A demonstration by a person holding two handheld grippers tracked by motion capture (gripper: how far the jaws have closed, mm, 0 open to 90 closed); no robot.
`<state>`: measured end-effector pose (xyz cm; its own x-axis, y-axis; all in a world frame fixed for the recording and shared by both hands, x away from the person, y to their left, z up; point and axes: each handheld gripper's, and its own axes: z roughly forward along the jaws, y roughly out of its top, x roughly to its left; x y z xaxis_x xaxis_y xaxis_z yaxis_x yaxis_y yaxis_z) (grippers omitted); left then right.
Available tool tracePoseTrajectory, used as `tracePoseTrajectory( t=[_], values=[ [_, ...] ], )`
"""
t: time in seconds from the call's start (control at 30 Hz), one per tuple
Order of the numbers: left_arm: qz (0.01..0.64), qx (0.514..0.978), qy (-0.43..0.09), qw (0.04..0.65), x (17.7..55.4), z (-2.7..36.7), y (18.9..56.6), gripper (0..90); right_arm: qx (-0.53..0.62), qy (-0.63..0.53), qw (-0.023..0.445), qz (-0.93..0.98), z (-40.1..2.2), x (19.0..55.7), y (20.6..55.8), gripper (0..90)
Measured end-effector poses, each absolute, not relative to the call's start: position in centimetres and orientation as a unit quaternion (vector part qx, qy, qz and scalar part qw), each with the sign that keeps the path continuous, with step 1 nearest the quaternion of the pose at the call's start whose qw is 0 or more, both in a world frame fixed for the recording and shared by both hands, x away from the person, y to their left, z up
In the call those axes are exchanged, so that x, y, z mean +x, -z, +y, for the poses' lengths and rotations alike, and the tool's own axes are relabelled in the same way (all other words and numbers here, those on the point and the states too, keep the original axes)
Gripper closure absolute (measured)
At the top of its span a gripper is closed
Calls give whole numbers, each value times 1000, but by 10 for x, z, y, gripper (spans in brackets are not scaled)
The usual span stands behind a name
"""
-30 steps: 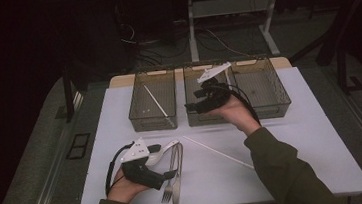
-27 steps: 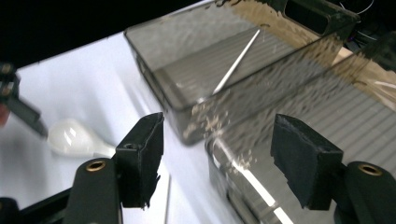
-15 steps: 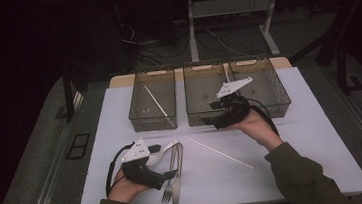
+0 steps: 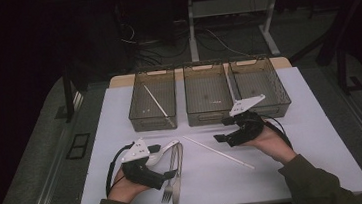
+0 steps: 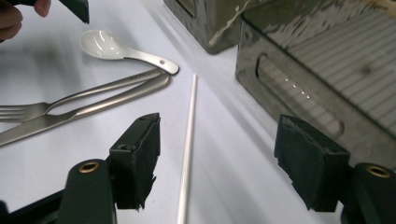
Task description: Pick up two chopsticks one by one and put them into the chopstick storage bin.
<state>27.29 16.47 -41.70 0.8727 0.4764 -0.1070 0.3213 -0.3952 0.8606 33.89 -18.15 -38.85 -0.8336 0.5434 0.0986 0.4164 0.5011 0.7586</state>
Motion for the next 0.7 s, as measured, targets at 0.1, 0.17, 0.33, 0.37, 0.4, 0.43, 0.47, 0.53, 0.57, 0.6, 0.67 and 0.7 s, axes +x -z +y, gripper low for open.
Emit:
tracePoseTrajectory(
  t=[0.1, 0.17, 0.33, 0.37, 0.4, 0.43, 0.47, 0.53, 0.57, 0.6, 0.67, 0.7],
  values=[
    [239, 832, -79, 495, 273, 165, 417, 1, 282, -411, 76, 864, -187, 334, 393, 333],
    [240, 831, -79, 495, 273, 165, 417, 1, 285, -408, 72, 864, -191, 330, 395, 365],
    [239, 831, -79, 496, 272, 165, 417, 1, 283, -398, 57, 871, -199, 321, 403, 463],
    [239, 832, -79, 495, 272, 165, 417, 1, 281, -393, 54, 874, -200, 320, 405, 481],
    [239, 831, -80, 496, 272, 165, 417, 1, 280, -389, 52, 876, -201, 318, 407, 494],
    [239, 831, -80, 496, 272, 165, 417, 1, 280, -386, 50, 878, -202, 317, 409, 515],
    [239, 831, -80, 496, 272, 165, 417, 1, 278, -384, 47, 879, -203, 316, 411, 531],
    [239, 831, -79, 495, 273, 165, 417, 1, 280, -380, 46, 880, -204, 314, 413, 547],
    [239, 832, -79, 495, 273, 165, 417, 1, 277, -379, 44, 882, -204, 314, 415, 565],
    [239, 832, -79, 495, 273, 165, 417, 1, 279, -372, 41, 884, -204, 313, 421, 590],
    [239, 832, -79, 494, 273, 165, 417, 1, 279, -365, 39, 887, -202, 314, 425, 615],
    [239, 833, -79, 494, 273, 165, 417, 1, 279, -365, 39, 887, -202, 314, 425, 615]
  ],
)
